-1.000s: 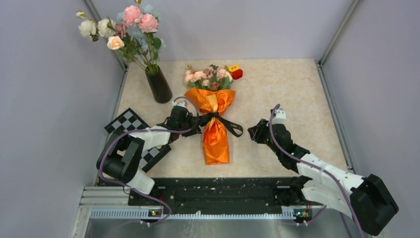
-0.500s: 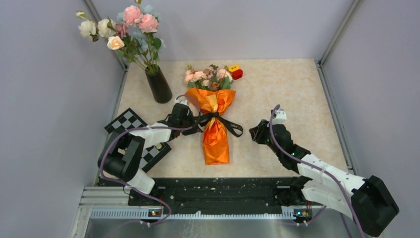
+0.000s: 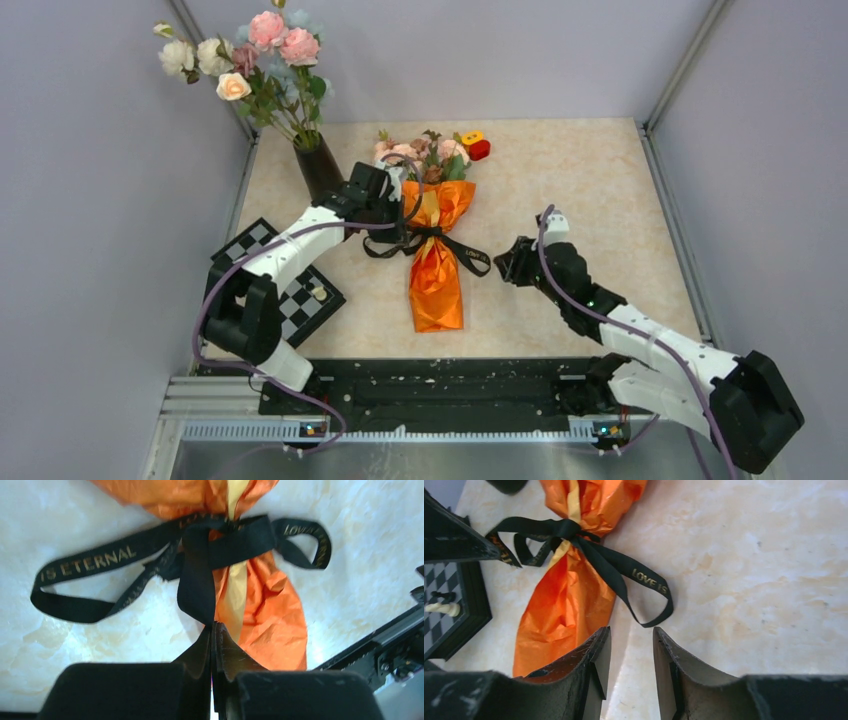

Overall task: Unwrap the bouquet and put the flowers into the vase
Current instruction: Untie the ribbon from the wrapping paper.

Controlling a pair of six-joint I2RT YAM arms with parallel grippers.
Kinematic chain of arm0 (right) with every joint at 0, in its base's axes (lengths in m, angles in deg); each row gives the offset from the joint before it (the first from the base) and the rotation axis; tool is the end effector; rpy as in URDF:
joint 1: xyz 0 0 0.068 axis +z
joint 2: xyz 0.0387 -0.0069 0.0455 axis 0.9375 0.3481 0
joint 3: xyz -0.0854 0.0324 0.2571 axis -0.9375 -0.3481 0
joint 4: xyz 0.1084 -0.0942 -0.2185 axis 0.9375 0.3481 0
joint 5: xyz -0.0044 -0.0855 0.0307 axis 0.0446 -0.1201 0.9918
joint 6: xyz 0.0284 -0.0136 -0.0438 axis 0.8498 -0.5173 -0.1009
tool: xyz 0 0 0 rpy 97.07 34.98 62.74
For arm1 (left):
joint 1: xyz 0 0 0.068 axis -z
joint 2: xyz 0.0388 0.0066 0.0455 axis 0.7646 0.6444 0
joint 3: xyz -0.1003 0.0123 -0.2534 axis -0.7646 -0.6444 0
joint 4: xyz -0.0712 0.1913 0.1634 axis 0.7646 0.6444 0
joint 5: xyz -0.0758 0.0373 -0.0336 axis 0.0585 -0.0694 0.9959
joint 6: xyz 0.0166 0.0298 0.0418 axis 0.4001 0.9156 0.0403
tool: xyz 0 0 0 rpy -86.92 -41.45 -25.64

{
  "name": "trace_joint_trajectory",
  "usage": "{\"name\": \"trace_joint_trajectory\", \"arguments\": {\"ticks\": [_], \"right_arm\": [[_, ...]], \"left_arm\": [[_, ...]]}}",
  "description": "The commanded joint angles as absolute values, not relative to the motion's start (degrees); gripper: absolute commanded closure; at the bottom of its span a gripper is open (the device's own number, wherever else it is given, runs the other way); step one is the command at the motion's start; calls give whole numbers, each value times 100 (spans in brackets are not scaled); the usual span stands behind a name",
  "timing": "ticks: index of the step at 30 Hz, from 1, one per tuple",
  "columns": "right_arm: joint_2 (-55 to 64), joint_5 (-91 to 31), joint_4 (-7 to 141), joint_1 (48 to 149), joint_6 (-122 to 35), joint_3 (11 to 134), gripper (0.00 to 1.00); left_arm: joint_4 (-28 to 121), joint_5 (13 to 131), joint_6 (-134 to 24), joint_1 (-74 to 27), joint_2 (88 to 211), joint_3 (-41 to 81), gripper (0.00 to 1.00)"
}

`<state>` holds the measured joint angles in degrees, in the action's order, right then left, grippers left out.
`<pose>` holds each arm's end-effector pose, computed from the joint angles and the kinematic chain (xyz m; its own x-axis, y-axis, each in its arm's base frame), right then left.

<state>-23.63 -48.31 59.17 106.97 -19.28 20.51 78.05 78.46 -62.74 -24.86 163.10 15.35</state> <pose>0.1670 0.1195 0.2144 -0.4996 0.2559 -0.8276 -0.2438 0.8752 0.4179 0.2998 -0.1499 0.2575 -0.8460 0.0492 -0.5309 0.2967 0.8708 -0.3920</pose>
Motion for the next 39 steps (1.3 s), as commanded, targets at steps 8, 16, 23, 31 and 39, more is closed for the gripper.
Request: {"name": "trace_joint_trajectory", "arguments": {"ticks": [8, 16, 23, 31, 39], "right_arm": [[-835, -5007, 5095, 11640, -2284, 3479, 51], [686, -5233, 5194, 11776, -2455, 4583, 45], [1370, -5386, 5042, 11785, -2696, 5118, 44], [2215, -5675, 4848, 11790, -2797, 5506, 47], [2280, -6242, 4916, 11783, -2337, 5468, 68]], "left_arm": [[8350, 7276, -5384, -2485, 16199, 1564, 100], [8276, 7835, -5484, -2526, 16068, 1482, 100], [8250, 7847, -5491, -2588, 16045, 1443, 100], [8285, 7907, -5502, -2597, 16047, 1496, 100], [8302, 7802, -5461, -2597, 16061, 1488, 100]]}}
